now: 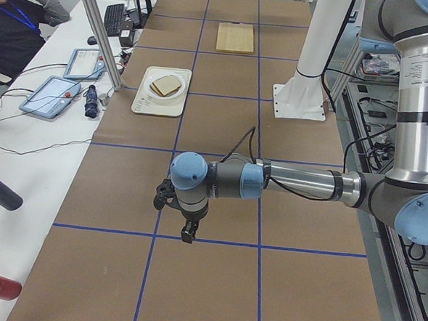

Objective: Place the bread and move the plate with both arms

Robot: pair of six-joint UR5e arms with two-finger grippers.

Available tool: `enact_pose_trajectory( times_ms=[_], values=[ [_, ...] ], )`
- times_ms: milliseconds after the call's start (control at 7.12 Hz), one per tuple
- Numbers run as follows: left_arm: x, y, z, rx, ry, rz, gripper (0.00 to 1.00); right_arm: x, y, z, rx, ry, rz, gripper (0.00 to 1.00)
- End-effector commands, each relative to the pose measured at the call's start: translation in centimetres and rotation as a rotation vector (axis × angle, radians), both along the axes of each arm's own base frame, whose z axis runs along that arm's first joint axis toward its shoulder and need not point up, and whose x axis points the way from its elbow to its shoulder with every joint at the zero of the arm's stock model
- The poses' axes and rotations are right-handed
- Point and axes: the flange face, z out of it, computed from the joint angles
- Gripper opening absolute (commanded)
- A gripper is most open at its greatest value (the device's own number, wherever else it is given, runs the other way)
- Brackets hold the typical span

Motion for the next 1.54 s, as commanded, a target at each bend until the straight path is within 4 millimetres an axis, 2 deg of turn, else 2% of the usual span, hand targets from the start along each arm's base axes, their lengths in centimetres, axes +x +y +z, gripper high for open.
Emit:
enact_pose_trajectory(
  times_ms=[0, 140, 421, 702, 1404],
  values=[
    [0.0, 0.5, 0.3, -0.007, 0.002, 0.001, 0.98, 0.1, 0.0, 0.0, -0.001, 0.001, 0.002, 1.0],
    [0.0, 1.3, 0.2, -0.007, 0.002, 0.001, 0.98, 0.1, 0.0, 0.0, -0.001, 0.001, 0.002, 1.0],
    [0.1, 1.5, 0.1, -0.007, 0.004, 0.001, 0.98, 0.1, -0.1, 0.0, -0.002, 0.001, 0.003, 1.0],
    [0.1, 3.4, -0.3, -0.006, 0.005, 0.0, 0.98, 0.1, -0.2, 0.0, 0.0, 0.002, 0.003, 1.0],
    [0.1, 5.7, -0.5, -0.011, 0.007, -0.002, 0.98, 0.1, -0.1, 0.1, -0.007, 0.001, 0.006, 1.0]
  ],
)
